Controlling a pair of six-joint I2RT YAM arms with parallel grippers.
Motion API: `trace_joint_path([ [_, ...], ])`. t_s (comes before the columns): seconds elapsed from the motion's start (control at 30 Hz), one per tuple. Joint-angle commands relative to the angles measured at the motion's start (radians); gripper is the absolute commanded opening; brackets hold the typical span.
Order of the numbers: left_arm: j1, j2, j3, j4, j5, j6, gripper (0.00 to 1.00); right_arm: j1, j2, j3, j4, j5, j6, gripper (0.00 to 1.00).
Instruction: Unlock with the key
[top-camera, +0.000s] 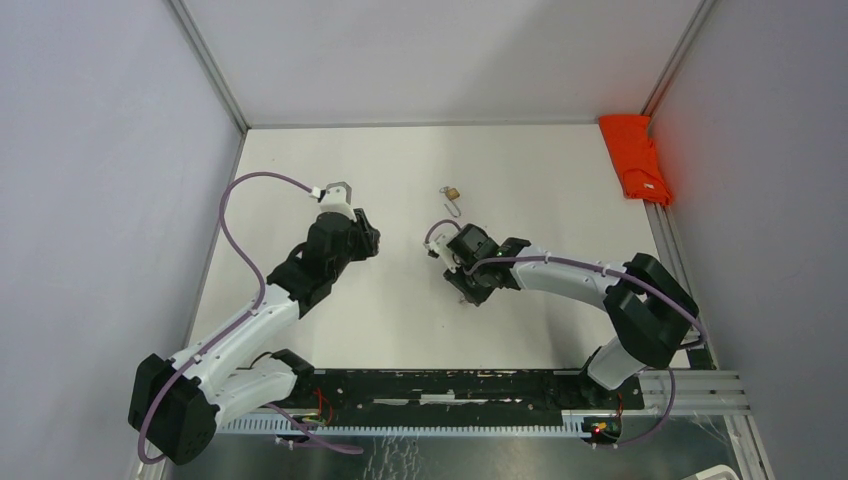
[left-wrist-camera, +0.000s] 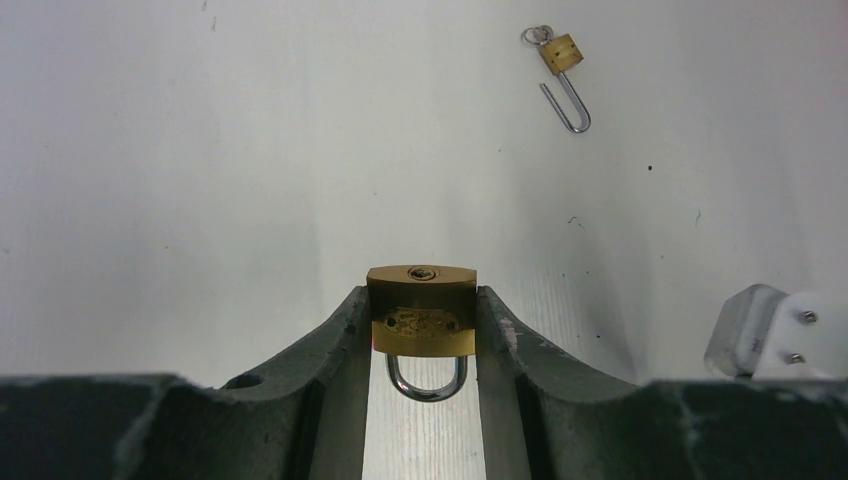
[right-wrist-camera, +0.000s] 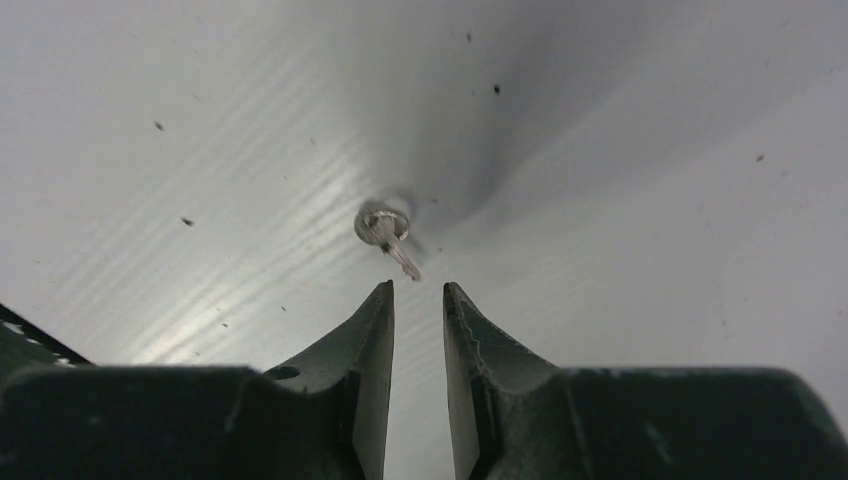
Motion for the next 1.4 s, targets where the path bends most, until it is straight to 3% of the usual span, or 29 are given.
trace_joint_path([
  [0.0,-0.001,-0.011,0.008,0.068,0.006,0.02,0.02,0.009,0.014,-0.025,-0.043,0.077,-0.052,0.3],
  [0.87,-0.001,-0.015,0.003,0.06,-0.004,0.028,0.02,0.015,0.107,0.009,0.038,0.016,-0.08,0.31],
  [0.97,0.0,-0.017,0.001,0.057,-0.005,0.027,0.02,0.016,0.125,0.022,0.036,0.016,-0.091,0.26],
  [1.07,-0.001,-0.018,0.001,0.055,-0.005,0.028,0.02,0.015,0.144,0.031,0.027,-0.003,-0.098,0.06],
  [1.13,-0.001,-0.02,0.002,0.054,-0.005,0.03,0.02,0.016,0.14,0.026,0.031,-0.02,-0.099,0.0],
  [1.37,-0.002,-0.013,0.002,0.059,0.0,0.029,0.02,0.015,0.095,0.02,0.039,-0.022,-0.087,0.0],
])
